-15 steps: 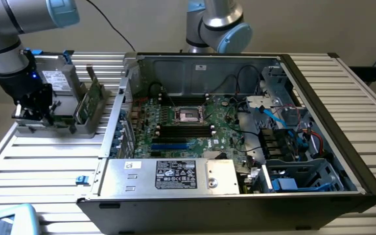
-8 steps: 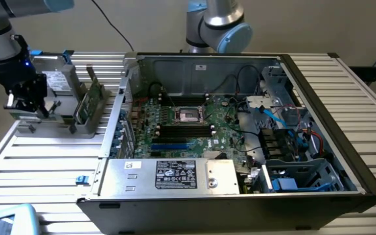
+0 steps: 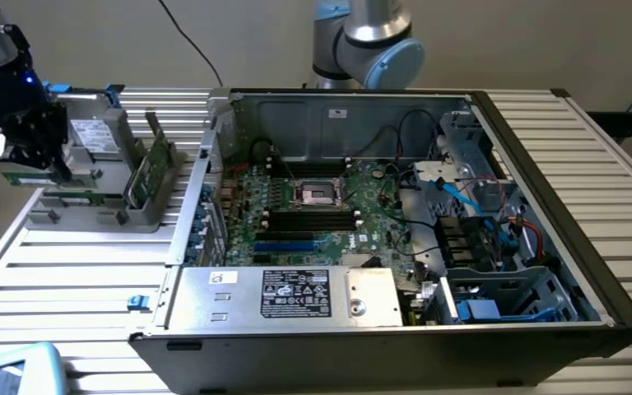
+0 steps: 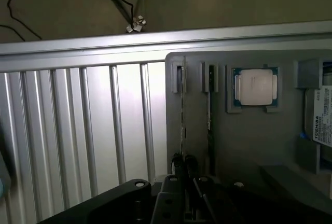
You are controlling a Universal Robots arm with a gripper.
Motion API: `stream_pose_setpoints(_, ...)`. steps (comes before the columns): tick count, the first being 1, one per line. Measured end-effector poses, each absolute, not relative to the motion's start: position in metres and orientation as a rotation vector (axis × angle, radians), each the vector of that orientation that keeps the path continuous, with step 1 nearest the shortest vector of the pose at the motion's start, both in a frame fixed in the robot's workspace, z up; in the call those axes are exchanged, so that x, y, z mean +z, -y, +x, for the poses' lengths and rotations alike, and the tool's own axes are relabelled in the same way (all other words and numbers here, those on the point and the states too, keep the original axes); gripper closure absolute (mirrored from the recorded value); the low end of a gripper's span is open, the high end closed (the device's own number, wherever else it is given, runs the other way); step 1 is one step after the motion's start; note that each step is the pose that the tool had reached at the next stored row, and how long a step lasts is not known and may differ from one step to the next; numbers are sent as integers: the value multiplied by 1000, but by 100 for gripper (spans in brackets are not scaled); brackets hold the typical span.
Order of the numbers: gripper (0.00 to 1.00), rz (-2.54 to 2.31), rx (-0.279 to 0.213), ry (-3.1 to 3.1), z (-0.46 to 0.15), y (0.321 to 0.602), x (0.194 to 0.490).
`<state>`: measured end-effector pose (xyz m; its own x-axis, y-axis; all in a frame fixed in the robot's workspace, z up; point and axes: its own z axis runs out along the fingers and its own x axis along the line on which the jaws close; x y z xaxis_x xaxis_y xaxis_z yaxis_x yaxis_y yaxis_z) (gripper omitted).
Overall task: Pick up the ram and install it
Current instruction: 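Pick up the ram and move it above insertion slot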
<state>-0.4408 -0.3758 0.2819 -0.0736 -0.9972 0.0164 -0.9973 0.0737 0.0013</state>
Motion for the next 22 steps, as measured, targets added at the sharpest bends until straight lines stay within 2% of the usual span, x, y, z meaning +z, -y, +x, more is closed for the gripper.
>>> stream_pose_setpoints(15,87,2131,18,2294,-419,381,343)
stream_pose_setpoints(22,87,2131,18,2294,-394,383,361)
